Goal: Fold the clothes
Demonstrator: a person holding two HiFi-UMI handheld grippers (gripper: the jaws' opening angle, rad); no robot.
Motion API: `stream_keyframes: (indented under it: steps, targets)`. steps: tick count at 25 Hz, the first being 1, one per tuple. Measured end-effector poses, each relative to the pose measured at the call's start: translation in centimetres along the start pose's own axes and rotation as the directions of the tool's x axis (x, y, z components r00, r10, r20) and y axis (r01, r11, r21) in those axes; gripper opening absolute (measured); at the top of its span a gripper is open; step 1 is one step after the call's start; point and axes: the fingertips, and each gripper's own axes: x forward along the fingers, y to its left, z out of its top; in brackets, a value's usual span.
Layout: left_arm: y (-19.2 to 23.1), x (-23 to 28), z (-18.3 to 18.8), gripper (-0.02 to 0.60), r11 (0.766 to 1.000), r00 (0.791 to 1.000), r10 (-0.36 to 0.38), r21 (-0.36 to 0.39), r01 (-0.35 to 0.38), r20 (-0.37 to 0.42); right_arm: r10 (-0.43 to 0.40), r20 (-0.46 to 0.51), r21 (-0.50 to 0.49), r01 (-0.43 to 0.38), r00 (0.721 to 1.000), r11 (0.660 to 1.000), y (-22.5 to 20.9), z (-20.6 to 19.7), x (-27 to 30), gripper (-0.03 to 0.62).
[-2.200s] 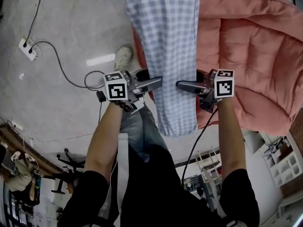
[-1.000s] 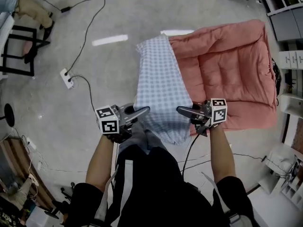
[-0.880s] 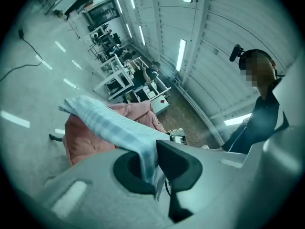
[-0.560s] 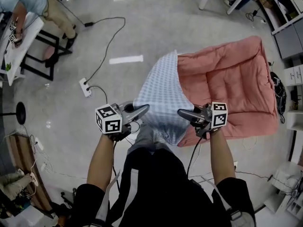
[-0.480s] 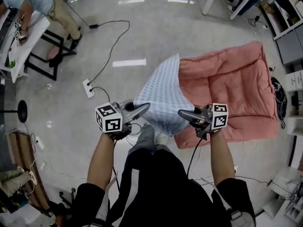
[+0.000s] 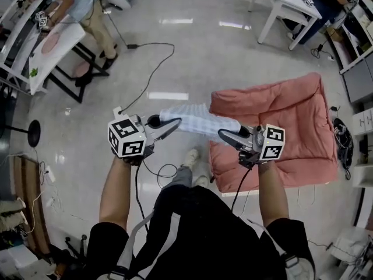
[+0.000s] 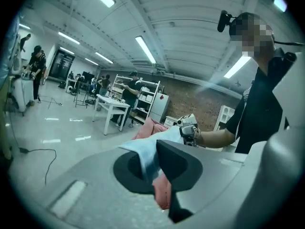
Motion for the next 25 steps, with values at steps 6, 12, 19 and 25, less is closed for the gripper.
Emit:
stream_keyframes:
  steps: [6, 12, 19, 25]
  targets:
    - [-2.7, -0.6, 3.8, 0.020, 0.994, 0.997, -0.016, 0.106, 0.024, -0.080, -0.111, 0.015, -0.238, 0.112, 0.994, 0.965, 3.5, 2.4, 0.0, 0.023]
    - [-4.4, 3.1, 5.5, 0.021, 0.983, 0.987, -0.121, 0.124, 0.134, -0.102, -0.278, 0.084, -0.415, 0.287, 0.957, 0.863, 4.9, 3.2, -3.4, 0.092]
    - [-7.2, 8.9, 5.1, 0.038, 0.931, 0.941, -0.307, 0.159, 0.329, -0.144, -0.484, 0.224, -0.412, 0.532, 0.846, 0.739, 5.7, 2.5, -8.8, 0.107]
    - [-9.5, 16.3, 6.3, 0.045, 0.849, 0.863, -0.468, 0.177, 0.499, -0.187, -0.622, 0.353, -0.382, 0.715, 0.699, 0.586, 6.3, 4.1, -15.4, 0.107]
